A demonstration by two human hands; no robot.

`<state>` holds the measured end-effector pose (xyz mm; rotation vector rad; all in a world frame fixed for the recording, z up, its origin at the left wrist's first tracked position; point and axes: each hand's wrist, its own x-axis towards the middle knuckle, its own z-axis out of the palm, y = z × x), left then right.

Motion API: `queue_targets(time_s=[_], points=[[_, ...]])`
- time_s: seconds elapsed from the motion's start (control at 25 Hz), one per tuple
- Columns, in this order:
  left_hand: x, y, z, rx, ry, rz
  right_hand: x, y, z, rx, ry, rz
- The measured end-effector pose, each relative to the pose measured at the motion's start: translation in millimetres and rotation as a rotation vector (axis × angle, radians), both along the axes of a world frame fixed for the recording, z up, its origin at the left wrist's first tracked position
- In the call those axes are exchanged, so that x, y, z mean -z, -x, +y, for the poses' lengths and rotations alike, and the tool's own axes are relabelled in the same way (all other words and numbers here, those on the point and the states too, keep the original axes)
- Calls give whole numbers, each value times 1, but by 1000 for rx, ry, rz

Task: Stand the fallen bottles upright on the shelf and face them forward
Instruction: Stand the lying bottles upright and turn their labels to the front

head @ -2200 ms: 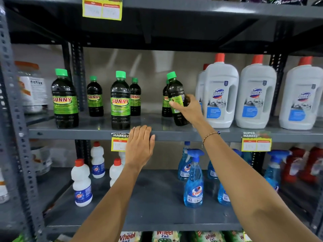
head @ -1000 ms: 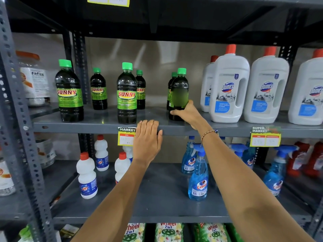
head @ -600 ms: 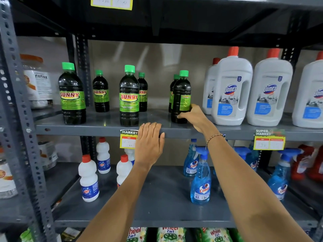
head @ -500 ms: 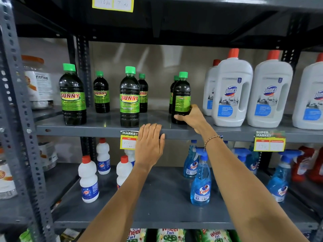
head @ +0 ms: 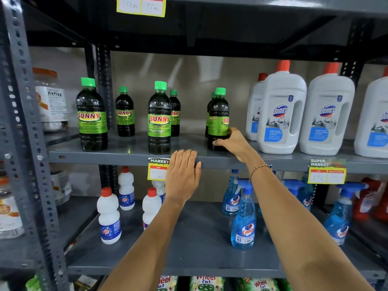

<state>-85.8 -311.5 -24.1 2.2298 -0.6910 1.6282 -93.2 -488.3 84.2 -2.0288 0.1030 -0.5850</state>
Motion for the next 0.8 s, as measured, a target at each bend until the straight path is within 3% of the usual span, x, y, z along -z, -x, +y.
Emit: queue_targets(time_s=[0.48, 0.8], points=[[-1, -1, 1, 20, 6, -3, 3, -1, 5, 40, 159, 21], [-2, 0, -1, 40, 21, 4, 1, 3, 2, -23, 72, 26]])
